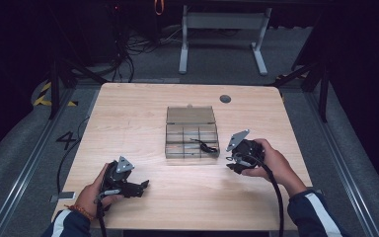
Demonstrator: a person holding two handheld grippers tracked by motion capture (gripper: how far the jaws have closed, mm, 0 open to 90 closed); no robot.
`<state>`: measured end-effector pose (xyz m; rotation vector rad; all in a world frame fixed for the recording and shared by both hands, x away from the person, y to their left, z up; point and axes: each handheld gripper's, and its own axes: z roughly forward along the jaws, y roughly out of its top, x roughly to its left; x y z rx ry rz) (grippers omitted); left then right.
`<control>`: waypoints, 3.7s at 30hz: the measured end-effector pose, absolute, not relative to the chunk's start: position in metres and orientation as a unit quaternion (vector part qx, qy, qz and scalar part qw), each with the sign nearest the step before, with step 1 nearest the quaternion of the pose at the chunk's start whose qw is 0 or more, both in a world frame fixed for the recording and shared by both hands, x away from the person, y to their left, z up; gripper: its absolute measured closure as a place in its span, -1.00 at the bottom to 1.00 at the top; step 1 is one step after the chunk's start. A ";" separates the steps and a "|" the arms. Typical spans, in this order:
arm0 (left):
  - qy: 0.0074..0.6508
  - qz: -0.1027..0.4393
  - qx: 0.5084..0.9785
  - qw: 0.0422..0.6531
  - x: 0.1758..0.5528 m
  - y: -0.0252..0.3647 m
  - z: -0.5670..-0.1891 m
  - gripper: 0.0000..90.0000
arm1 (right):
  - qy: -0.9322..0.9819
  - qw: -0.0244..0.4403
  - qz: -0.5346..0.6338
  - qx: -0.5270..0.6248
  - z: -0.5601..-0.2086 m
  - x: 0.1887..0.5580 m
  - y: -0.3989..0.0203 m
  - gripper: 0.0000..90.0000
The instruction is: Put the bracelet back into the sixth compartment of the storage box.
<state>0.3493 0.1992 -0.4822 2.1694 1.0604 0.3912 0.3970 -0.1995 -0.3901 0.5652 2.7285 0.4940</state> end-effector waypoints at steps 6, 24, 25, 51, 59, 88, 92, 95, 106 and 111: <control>0.408 0.150 0.834 0.341 0.349 0.199 -0.482 -0.99 | 0.952 0.162 0.164 0.201 -0.393 0.392 -0.208 -0.08; 0.408 0.150 0.834 0.341 0.349 0.199 -0.482 -0.99 | 0.947 0.161 0.169 0.220 -0.405 0.373 -0.242 -0.10; 0.408 0.151 0.833 0.341 0.349 0.199 -0.482 -0.99 | 0.947 0.160 0.168 0.221 -0.405 0.372 -0.244 -0.11; 0.408 0.151 0.833 0.341 0.349 0.199 -0.482 -0.99 | 0.935 0.159 0.200 0.246 -0.422 0.346 -0.286 -0.15; 0.408 0.150 0.834 0.341 0.349 0.199 -0.482 -0.99 | 0.930 0.161 0.214 0.252 -0.429 0.336 -0.298 -0.16; 0.408 0.150 0.834 0.341 0.349 0.199 -0.482 -0.99 | 0.838 0.176 0.366 0.364 -0.469 0.300 -0.366 -0.54; 0.407 0.150 0.834 0.341 0.349 0.199 -0.482 -0.99 | 0.837 0.177 0.365 0.368 -0.469 0.300 -0.366 -0.55; 0.407 0.150 0.834 0.341 0.349 0.199 -0.482 -0.99 | 0.836 0.178 0.365 0.368 -0.469 0.300 -0.366 -0.56; 0.408 0.151 0.833 0.341 0.349 0.199 -0.482 -0.99 | 0.835 0.179 0.362 0.373 -0.470 0.301 -0.365 -0.61; 0.408 0.150 0.834 0.341 0.349 0.199 -0.482 -0.99 | 0.835 0.180 0.363 0.374 -0.470 0.301 -0.365 -0.61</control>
